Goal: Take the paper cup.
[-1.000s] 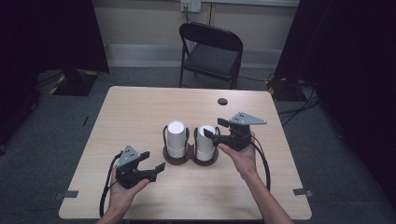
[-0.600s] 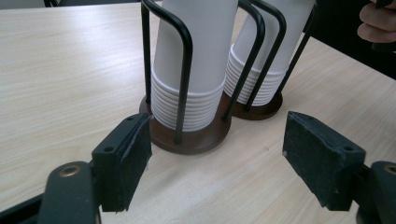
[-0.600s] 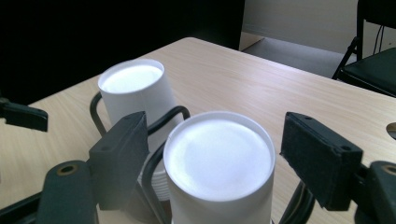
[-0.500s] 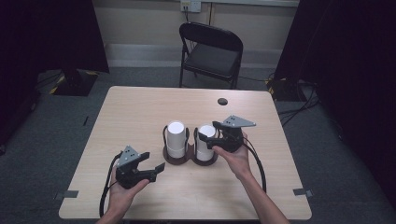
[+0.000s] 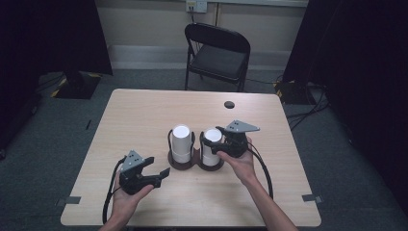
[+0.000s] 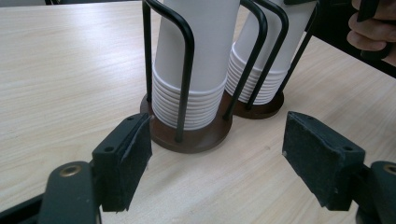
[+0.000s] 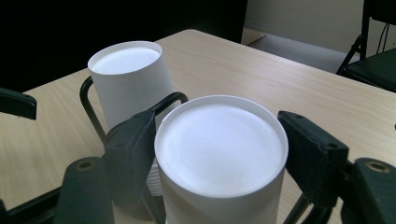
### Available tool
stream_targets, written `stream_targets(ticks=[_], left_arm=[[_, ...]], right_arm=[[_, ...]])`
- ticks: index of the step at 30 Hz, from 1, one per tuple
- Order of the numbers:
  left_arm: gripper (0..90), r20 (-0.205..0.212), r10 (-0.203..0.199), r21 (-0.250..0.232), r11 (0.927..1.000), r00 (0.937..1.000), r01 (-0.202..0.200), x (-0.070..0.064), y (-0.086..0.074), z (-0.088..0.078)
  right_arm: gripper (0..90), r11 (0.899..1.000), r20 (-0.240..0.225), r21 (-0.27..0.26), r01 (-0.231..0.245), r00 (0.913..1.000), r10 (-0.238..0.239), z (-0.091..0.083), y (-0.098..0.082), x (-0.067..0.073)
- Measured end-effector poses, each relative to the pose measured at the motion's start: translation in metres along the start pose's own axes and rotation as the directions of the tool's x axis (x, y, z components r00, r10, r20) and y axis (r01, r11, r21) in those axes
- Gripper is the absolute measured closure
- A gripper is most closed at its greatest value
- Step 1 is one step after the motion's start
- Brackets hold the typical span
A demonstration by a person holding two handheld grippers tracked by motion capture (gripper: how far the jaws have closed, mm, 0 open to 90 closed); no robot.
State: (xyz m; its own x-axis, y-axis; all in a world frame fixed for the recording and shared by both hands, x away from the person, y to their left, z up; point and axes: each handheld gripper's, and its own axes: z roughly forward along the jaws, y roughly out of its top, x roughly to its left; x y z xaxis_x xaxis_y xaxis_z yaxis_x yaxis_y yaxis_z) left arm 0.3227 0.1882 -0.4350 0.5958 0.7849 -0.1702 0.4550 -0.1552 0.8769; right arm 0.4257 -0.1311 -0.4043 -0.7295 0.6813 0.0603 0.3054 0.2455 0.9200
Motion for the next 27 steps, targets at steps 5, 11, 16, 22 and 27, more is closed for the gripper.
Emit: stream_targets(ticks=[5, 11, 16, 22, 27], left_arm=[[23.8, 0.002, 0.003, -0.001, 1.0, 1.0, -0.003, 0.0001, 0.0002, 0.0001], [23.8, 0.002, -0.002, -0.001, 1.0, 1.0, 0.002, 0.0002, -0.0001, 0.0002], [23.9, 0.001, 0.001, -0.001, 1.0, 1.0, -0.001, 0.0001, 0.0001, -0.0001], [24.1, 0.0, 0.0, 0.001, 1.0, 1.0, 0.0, 0.0, 0.0, -0.0001], [24.1, 0.003, 0.001, 0.0, 1.0, 1.0, -0.001, 0.0, 0.0, 0.0001]], right_arm=[[29.2, 1.0, 0.005, 0.017, 0.009, 0.9999, -0.009, 0.0016, -0.0012, -0.0001], [29.7, 1.0, 0.012, 0.023, 0.014, 0.9998, -0.014, 0.0033, -0.0027, 0.0002], [30.2, 0.999, 0.022, 0.032, 0.016, 0.9996, -0.017, 0.005, -0.0041, -0.0004], [32.0, 0.999, 0.026, 0.034, 0.018, 0.9995, -0.019, 0.005, -0.0041, -0.0003], [32.6, 0.999, 0.021, 0.03, 0.014, 0.9997, -0.015, 0.0042, -0.0035, -0.0009]])
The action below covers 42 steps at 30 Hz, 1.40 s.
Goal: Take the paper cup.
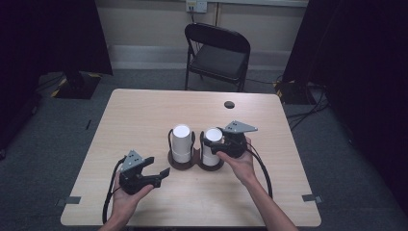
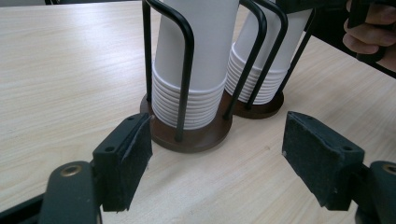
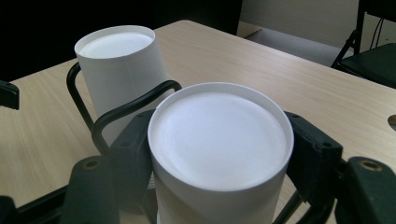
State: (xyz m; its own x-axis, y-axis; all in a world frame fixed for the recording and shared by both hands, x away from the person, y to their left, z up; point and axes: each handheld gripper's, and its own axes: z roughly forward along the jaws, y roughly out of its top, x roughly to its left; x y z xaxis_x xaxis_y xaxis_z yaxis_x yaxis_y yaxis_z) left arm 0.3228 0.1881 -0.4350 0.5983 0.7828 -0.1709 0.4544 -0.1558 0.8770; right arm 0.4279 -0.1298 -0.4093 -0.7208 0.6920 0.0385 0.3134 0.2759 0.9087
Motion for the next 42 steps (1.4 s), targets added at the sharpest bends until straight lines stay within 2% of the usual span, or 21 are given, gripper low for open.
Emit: stream_targets(ticks=[11, 13, 21, 26, 28, 38, 42], left_arm=[[24.2, 0.002, 0.003, 0.004, 1.0, 1.0, -0.003, 0.0, 0.0, 0.001], [24.2, 0.002, 0.003, 0.004, 1.0, 1.0, -0.003, -0.001, 0.0, 0.001], [24.3, 0.002, 0.002, 0.004, 1.0, 1.0, -0.002, -0.001, 0.0, 0.001], [24.3, 0.001, 0.003, 0.003, 1.0, 1.0, -0.003, -0.001, 0.0, 0.001], [24.3, 0.003, 0.002, 0.006, 1.0, 1.0, -0.002, -0.001, 0.0, 0.001], [24.4, 0.001, 0.004, 0.006, 1.0, 1.0, -0.004, -0.001, 0.0, 0.001], [24.4, 0.001, 0.005, 0.007, 1.0, 1.0, -0.005, -0.001, -0.001, 0.001]], right_arm=[[32.9, 0.999, 0.003, -0.051, -0.006, 1.0, 0.006, -0.007, 0.006, 0.0], [32.8, 0.999, 0.019, -0.046, -0.018, 0.9996, 0.019, -0.009, 0.007, 0.0], [32.9, 0.998, 0.016, -0.061, -0.033, 0.9993, 0.035, -0.011, 0.009, -0.001], [33.0, 0.995, 0.012, -0.087, -0.043, 0.9989, 0.044, -0.015, 0.014, -0.001], [33.0, 0.992, 0.004, -0.109, -0.067, 0.9977, 0.068, -0.017, 0.015, -0.002], [33.1, 0.99, 0.013, -0.134, -0.045, 0.9988, 0.047, -0.024, 0.02, -0.002], [33.1, 0.988, 0.035, -0.148, -0.042, 0.9982, 0.048, -0.028, 0.022, -0.002]])
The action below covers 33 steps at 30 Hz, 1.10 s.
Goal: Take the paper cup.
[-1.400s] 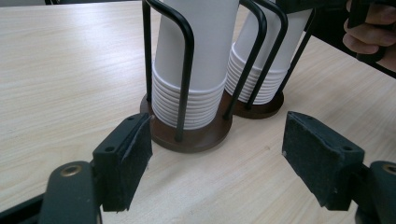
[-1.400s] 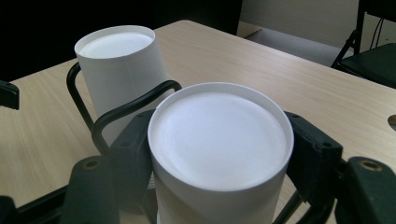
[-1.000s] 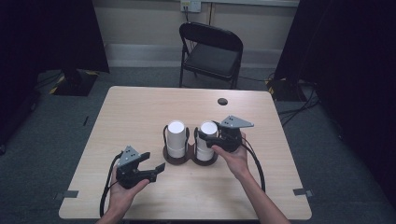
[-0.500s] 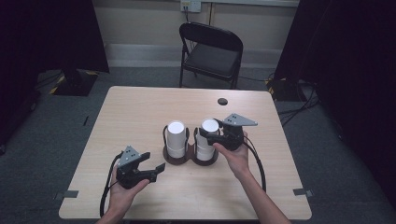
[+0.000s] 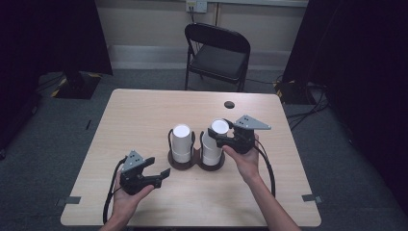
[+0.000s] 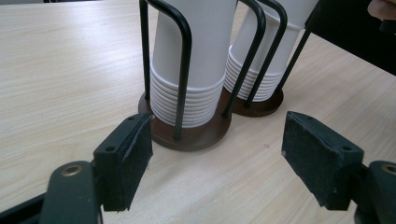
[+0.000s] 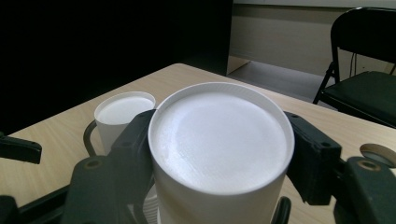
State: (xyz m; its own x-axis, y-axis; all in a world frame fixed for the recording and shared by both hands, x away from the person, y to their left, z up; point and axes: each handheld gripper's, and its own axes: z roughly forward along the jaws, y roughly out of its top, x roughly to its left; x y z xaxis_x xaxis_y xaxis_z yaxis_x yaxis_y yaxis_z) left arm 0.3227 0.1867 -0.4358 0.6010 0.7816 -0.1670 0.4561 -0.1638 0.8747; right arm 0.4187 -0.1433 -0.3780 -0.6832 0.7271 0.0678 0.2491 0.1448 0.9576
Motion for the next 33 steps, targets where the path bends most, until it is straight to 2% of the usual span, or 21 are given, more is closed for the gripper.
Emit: stream_targets(ticks=[9, 12, 16, 21, 29, 33], left_arm=[[24.4, -0.001, -0.003, 0.005, 1.0, 1.0, 0.003, 0.0, 0.0, 0.001], [24.2, -0.023, -0.013, 0.02, 0.9997, 0.9997, 0.013, 0.001, -0.001, 0.002], [24.5, -0.02, -0.029, 0.015, 0.9995, 0.9994, 0.029, 0.003, -0.001, 0.001], [25.5, 0.0, -0.004, 0.018, 0.9998, 1.0, 0.004, 0.0, 0.0, 0.001], [26.0, 0.001, -0.01, 0.013, 0.9999, 1.0, 0.01, 0.0, 0.0, 0.0], [28.0, 0.014, -0.005, 0.012, 0.9999, 0.9999, 0.005, -0.001, 0.0, 0.0]], right_arm=[[33.2, 0.999, -0.009, -0.034, -0.015, 0.9999, 0.014, -0.005, 0.006, -0.001], [33.2, 0.999, -0.005, -0.045, -0.021, 0.9998, 0.021, -0.008, 0.008, -0.002], [33.2, 0.998, -0.006, -0.054, -0.032, 0.9995, 0.032, -0.01, 0.009, -0.003], [33.2, 0.997, -0.013, -0.071, -0.035, 0.9993, 0.035, -0.013, 0.012, -0.002], [33.2, 0.995, -0.018, -0.094, -0.041, 0.999, 0.04, -0.018, 0.017, -0.002], [33.3, 0.992, -0.022, -0.114, -0.062, 0.998, 0.06, -0.024, 0.021, -0.005]])
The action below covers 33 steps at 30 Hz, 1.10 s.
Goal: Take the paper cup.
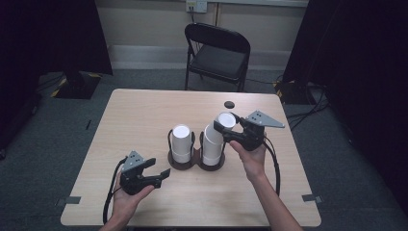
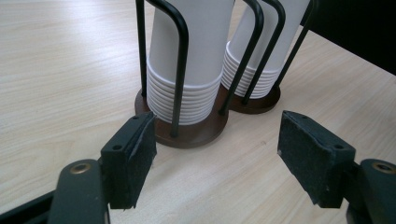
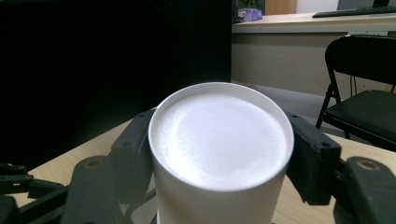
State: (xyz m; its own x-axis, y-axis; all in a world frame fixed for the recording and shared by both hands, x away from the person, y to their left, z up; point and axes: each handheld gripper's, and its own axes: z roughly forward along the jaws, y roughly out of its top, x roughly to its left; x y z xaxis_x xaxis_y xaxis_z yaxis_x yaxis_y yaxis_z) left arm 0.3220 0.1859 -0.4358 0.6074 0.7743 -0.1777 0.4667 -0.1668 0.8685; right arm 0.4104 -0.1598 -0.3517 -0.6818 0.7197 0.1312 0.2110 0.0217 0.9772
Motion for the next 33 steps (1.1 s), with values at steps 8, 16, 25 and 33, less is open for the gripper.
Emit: stream_targets(ticks=[8, 16, 25, 33], left_arm=[[28.4, 0.005, 0.003, -0.017, 0.9998, 1.0, -0.003, -0.002, 0.002, -0.001], [29.2, 0.04, 0.015, -0.037, 0.9992, 0.9991, -0.013, -0.006, 0.005, -0.002], [28.6, 0.053, 0.027, -0.054, 0.9982, 0.9982, -0.024, -0.009, 0.005, -0.003], [30.1, 0.066, 0.056, -0.052, 0.9973, 0.9962, -0.053, -0.015, 0.006, -0.004]], right_arm=[[33.3, 0.999, 0.0, -0.007, -0.033, 0.9995, 0.033, -0.008, 0.004, -0.001], [33.3, 0.998, -0.024, -0.017, -0.056, 0.9982, 0.056, -0.021, 0.008, 0.003], [33.4, 0.995, -0.069, 0.015, -0.095, 0.993, 0.096, -0.035, 0.009, 0.009], [33.4, 0.991, -0.082, 0.028, -0.134, 0.9874, 0.135, -0.044, 0.006, 0.012]])
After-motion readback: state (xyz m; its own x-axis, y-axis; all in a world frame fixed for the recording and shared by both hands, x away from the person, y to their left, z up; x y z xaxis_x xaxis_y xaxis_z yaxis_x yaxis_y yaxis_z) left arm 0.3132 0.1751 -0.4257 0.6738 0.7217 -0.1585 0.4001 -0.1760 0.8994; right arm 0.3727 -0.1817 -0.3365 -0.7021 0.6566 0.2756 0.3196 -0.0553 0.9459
